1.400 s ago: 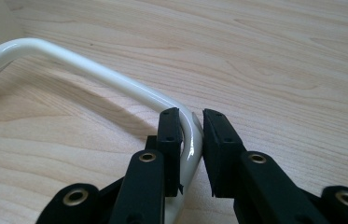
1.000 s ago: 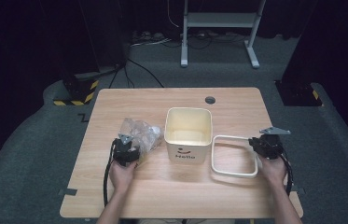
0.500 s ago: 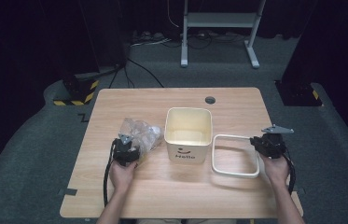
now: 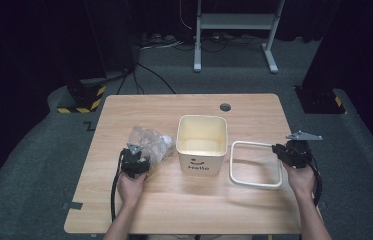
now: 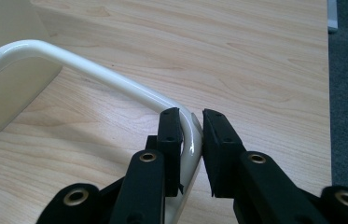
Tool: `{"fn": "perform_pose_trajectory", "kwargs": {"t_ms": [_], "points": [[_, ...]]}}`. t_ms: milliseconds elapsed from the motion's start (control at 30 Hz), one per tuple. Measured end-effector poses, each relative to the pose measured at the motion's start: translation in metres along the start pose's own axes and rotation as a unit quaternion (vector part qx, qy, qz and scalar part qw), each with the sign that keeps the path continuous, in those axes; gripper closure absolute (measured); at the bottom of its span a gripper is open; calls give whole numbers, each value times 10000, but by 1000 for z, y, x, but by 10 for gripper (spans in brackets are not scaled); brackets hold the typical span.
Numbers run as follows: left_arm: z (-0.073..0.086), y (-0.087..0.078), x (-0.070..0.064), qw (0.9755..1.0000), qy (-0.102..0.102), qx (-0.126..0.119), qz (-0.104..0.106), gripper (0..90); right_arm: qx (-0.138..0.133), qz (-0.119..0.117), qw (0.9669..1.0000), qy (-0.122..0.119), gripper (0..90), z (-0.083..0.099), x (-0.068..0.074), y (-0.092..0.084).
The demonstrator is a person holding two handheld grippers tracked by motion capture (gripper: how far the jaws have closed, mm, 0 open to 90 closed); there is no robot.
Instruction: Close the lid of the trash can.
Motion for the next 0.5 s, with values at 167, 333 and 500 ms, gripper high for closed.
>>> {"fn": "perform_pose_trajectory", "kwargs": {"t_ms": [167, 333, 500], "points": [[0, 0, 0, 10000, -4, -2, 0, 354, 11, 2, 10000, 16, 779, -3, -1, -4], [0, 0, 0, 10000, -1, 0, 1, 354, -27, 10, 10000, 7, 779, -6, -2, -8], [0, 0, 0, 10000, -1, 0, 0, 354, -52, 17, 10000, 15, 779, -11, -3, -12]]}}
Point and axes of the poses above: each handheld gripper's, and its own axes: y roughly forward along the jaws, z roughly out of its underside, x roughly to its left, the point moved 3 cm from there along y, roughly forward along the jaws, and after that the axes turned 2 degrees about -x, right-handed, at the moved point
